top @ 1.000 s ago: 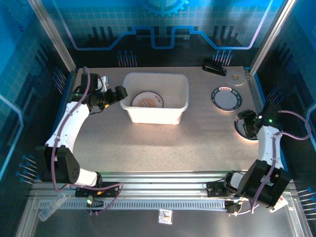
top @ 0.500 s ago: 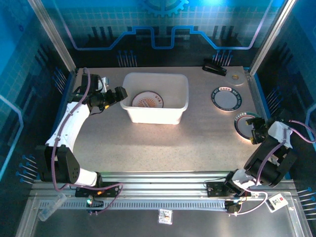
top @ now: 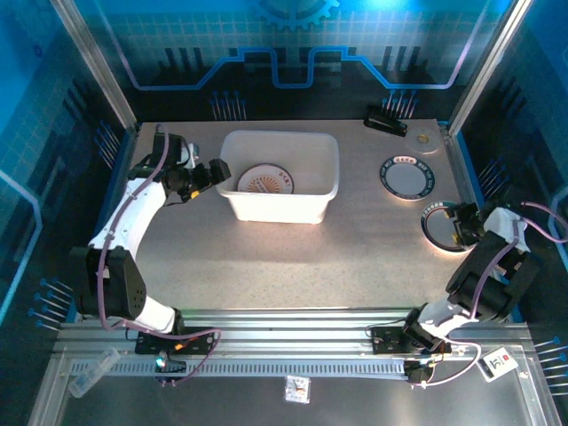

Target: Place the plates into the plastic bin on the countertop

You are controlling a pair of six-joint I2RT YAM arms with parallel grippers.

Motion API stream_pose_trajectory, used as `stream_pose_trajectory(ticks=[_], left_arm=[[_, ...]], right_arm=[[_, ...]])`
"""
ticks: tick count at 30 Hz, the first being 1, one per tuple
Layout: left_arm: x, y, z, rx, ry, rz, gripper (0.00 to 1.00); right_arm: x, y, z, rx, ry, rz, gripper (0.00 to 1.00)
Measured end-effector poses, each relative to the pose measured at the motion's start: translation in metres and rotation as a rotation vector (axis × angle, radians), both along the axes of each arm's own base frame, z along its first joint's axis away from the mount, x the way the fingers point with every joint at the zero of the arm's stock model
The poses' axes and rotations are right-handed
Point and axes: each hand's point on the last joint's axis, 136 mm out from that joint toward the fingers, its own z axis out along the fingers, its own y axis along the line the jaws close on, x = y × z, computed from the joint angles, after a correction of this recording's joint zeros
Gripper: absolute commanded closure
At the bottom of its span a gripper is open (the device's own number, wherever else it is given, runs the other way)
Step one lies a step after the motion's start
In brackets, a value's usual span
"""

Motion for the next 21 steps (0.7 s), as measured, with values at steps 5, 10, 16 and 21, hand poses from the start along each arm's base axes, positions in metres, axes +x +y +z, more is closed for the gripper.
stream_pose_trajectory(ticks=[5,10,16,21], left_arm=[[0.0,0.001,0.0,0.005,0.0,0.004,0.01],[0.0,0.002,0.001,0.009,-0.001,0.007,0.01],[0.0,0.003,0.005,0.013,-0.011,0.009,0.01],[-0.002,0.003,0.011,0.013,-0.028,0.009,0.01]], right_arm=[[0.015,0.011,-0.026,-0.004,0.046,0.07,0.41],[0.025,0.034,-0.047,0.004,0.102,0.16,0.41],[0.039,0.078,-0.048,-0.009,0.108,0.293,0.42],[0.036,0.11,-0.049,-0.001,0.102,0.357,0.43]])
